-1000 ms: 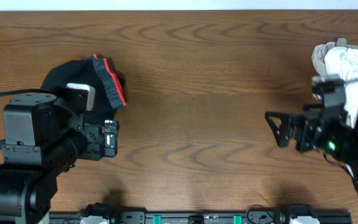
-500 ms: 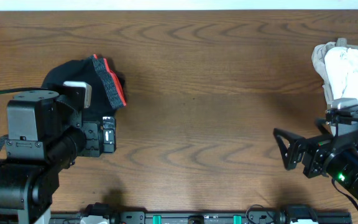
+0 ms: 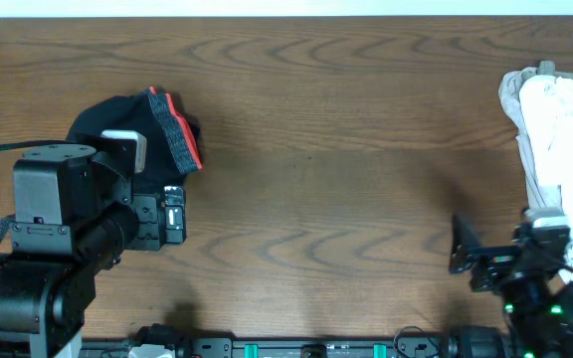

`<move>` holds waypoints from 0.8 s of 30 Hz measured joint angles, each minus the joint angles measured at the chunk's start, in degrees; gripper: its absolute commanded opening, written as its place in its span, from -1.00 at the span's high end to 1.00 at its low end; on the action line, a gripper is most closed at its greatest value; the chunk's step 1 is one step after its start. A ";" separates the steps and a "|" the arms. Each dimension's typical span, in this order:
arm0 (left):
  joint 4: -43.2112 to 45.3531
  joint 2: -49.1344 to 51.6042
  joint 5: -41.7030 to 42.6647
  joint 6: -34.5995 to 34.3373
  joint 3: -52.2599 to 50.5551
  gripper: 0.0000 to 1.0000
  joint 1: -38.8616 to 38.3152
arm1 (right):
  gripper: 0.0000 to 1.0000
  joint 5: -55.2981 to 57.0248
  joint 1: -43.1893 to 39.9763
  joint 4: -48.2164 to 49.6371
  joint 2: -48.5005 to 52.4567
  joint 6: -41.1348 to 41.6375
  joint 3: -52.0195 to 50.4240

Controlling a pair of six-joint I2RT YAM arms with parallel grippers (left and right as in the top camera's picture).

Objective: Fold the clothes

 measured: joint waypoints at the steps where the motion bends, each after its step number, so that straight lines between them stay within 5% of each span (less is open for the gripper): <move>1: 0.00 0.00 -0.02 -0.02 0.00 -0.96 -0.02 | -0.98 -0.04 -0.02 0.24 -1.36 0.02 -2.23; 13: -0.02 0.00 -0.02 0.00 0.00 -0.96 -0.04 | -0.98 -1.14 -0.02 4.13 -14.69 0.02 -21.33; 24: -0.02 0.00 -0.02 -0.02 0.00 -0.96 -0.04 | -0.99 -3.37 -0.02 12.02 -15.06 3.45 -33.11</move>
